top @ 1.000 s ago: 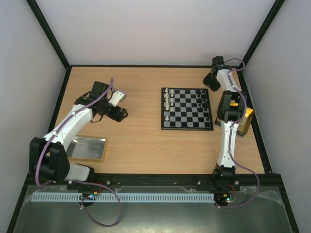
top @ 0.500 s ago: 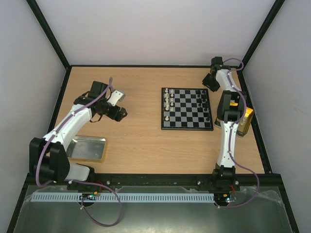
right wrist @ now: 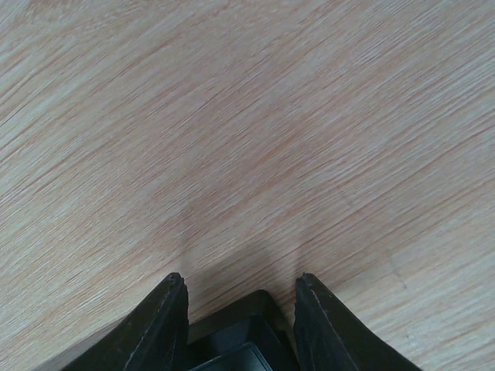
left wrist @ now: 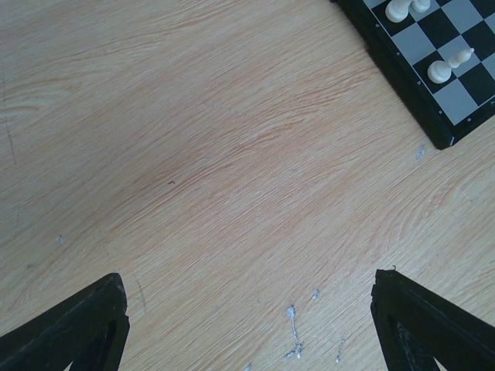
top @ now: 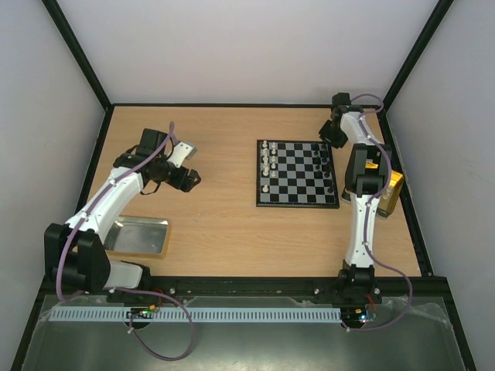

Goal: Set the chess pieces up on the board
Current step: Move the chessboard to the center of the board.

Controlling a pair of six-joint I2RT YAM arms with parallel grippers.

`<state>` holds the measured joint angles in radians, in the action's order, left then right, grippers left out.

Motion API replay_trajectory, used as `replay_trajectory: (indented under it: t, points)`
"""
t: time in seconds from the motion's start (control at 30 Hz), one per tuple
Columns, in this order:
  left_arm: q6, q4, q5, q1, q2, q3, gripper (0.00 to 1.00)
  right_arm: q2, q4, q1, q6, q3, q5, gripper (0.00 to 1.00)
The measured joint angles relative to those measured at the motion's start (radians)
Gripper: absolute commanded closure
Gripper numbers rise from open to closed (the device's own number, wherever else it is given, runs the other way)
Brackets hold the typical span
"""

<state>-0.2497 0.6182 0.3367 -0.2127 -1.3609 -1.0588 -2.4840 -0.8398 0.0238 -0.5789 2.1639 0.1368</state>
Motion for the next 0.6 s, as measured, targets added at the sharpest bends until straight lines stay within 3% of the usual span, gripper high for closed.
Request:
replay_trajectory:
  t: [0.6]
  points:
    - [0.007,0.000,0.008,0.020,0.015,0.000,0.14,0.054,0.035,-0.049,0.026,-0.099,0.004,0.64]
